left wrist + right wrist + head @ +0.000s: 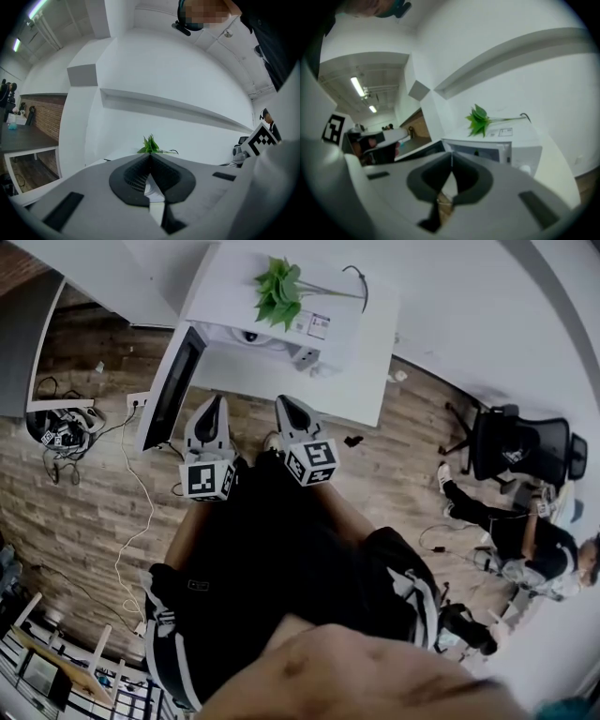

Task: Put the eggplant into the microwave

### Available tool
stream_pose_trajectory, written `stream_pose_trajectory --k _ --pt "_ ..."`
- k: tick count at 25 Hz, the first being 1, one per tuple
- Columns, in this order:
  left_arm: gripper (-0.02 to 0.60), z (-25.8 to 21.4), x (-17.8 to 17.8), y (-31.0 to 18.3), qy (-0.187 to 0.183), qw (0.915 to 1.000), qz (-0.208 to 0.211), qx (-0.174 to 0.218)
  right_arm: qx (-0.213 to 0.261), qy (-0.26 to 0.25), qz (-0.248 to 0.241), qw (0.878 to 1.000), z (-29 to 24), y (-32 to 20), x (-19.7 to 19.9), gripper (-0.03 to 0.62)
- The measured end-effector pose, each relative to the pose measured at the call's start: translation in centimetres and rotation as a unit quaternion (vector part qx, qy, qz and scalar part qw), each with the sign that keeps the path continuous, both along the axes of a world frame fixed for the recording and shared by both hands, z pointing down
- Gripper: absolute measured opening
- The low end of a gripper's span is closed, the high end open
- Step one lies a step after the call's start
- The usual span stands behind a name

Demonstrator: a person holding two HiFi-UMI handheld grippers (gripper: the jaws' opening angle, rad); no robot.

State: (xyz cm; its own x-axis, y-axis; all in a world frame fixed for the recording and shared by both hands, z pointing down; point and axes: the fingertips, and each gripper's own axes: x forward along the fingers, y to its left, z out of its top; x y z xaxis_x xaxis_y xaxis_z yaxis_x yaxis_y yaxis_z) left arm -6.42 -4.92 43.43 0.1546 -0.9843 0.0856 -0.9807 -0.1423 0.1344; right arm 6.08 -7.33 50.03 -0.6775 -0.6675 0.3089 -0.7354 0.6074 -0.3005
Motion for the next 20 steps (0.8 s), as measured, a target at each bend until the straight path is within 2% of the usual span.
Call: stream_pose_trajectory --k 5,20 --pt "0.032 0.3 0.3 0.1 0.009 0.9999 -0.005 -0.001 0.006 -0.003 -0.013 1.0 -0.2 0.3 -0.7 0.032" --pt "0.032 0.9 0.1 -0.2 0.017 0.9998 0.008 -0.005 0.016 -0.011 -0.008 1.0 -0.4 0.2 -1.2 0.032"
